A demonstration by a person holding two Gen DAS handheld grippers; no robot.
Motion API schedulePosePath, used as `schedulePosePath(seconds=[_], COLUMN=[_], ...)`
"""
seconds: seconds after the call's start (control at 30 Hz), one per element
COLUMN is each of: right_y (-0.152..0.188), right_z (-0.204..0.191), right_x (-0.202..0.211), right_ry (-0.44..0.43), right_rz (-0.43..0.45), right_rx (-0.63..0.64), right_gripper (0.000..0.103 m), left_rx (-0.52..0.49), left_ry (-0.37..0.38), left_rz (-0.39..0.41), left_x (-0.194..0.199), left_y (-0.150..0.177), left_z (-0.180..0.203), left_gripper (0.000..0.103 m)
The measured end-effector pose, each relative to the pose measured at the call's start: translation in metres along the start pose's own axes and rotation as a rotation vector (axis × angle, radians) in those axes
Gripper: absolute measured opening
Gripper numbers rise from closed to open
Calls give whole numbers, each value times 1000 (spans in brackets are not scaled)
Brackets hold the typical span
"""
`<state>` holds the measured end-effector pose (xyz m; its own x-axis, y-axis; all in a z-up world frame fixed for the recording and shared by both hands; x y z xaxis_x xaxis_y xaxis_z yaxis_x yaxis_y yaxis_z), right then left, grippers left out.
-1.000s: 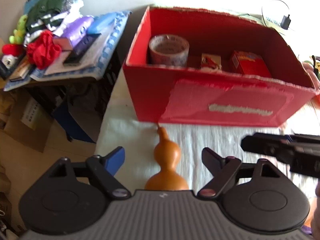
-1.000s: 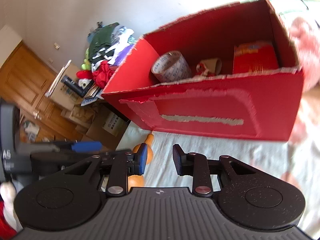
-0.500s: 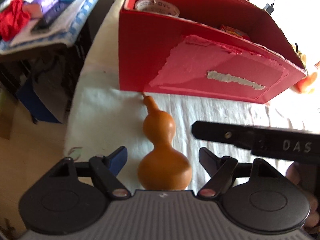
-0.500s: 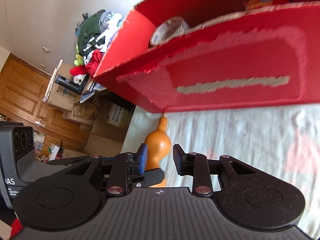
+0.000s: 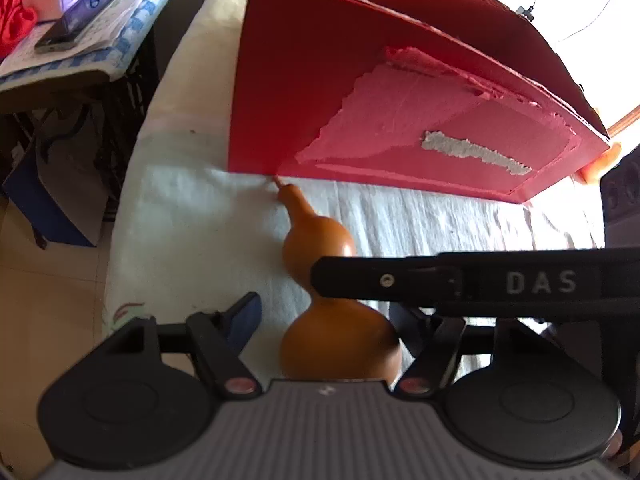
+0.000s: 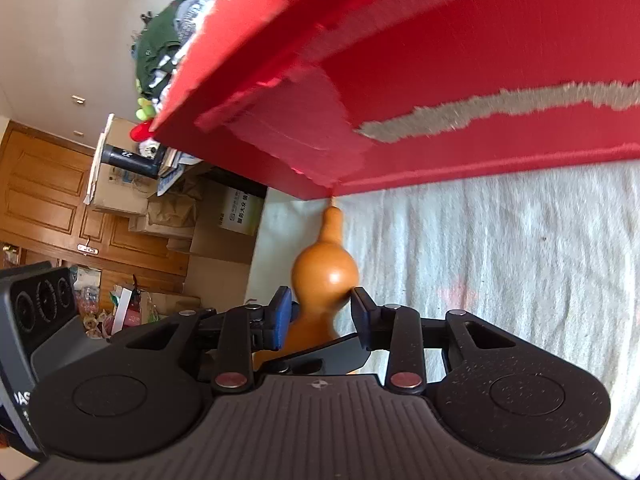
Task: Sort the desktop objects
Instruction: 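Lower the open right gripper around the orange bottle gourd, then close the right gripper on the gourd and lift it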
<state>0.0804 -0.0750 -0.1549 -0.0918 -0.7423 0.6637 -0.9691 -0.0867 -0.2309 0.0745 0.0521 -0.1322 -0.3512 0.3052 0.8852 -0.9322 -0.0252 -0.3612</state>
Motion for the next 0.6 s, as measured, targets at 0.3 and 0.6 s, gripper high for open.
schedulePosePath(seconds=[0.3, 0.6], right_y=[-1, -4], right_z=[2, 33], right_x=[11, 48], right_ry=[-41, -23], right_rz=[-21, 6], right_rx=[-5, -50], right_gripper=[25, 23], left_rx=[-85, -147], left_ry=[23, 75], left_rz=[-25, -58], left_x=[-8, -20], left_y=[-3, -1], left_z=[22, 70], left_gripper=[62, 60])
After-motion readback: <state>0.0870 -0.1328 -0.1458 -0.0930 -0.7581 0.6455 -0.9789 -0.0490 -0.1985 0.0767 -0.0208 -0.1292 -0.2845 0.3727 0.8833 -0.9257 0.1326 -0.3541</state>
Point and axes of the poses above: each gripper's, at about its wrist camera, not at the fingertips, and x roughly against the way its jaws point, z to its right, y to its underside, the point moved 8 cm from there along -x, roughly the way its jaws point
